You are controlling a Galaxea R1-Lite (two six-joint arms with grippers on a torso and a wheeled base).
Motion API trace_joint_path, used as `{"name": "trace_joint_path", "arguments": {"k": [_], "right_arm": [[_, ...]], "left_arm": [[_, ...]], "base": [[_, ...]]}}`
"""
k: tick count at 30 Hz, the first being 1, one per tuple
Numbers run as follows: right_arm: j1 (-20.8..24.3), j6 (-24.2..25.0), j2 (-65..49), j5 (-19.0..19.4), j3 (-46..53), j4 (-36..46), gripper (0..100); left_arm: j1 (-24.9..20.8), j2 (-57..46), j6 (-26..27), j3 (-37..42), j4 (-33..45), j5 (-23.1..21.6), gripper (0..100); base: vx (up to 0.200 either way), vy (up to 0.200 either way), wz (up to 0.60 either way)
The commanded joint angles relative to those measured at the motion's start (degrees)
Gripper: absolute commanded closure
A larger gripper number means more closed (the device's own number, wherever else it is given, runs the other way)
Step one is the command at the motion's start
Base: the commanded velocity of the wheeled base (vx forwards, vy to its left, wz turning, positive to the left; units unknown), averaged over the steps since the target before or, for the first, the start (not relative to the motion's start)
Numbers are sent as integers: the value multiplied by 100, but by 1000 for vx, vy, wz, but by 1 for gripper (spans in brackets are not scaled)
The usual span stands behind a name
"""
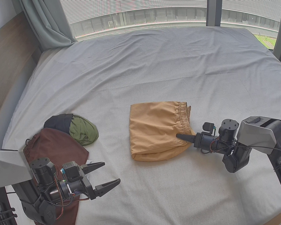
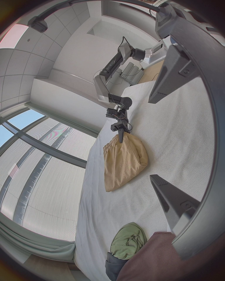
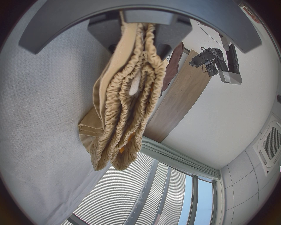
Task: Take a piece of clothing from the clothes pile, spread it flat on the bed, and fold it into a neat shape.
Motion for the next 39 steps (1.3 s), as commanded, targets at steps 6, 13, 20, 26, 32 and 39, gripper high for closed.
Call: {"name": "trace_joint_path", "arguments": {"k": [6, 13, 20, 26, 32, 39], "right_arm": [[11, -152, -28, -7, 22, -1, 0], [46, -398, -265, 2, 531, -1, 0], [46, -863, -669, 2, 1428, -1, 0], [64, -1136, -933, 37, 2122, -1, 0], [204, -1408, -1416, 248, 2940, -1, 0], [503, -1479, -2260, 371, 3687, -1, 0]], "left_arm": [[-7, -10, 2, -5, -1, 0, 0], [2, -46, 2, -5, -1, 0, 0], [11, -81, 2, -5, -1, 0, 0], [11, -107, 2, -13, -1, 0, 0], [11, -107, 2, -13, -1, 0, 0], [11, -125, 19, -5, -1, 0, 0]], "base": [[0, 0, 0], [0, 0, 0], [0, 0, 0], [0, 0, 0], [0, 0, 0], [0, 0, 0]]}}
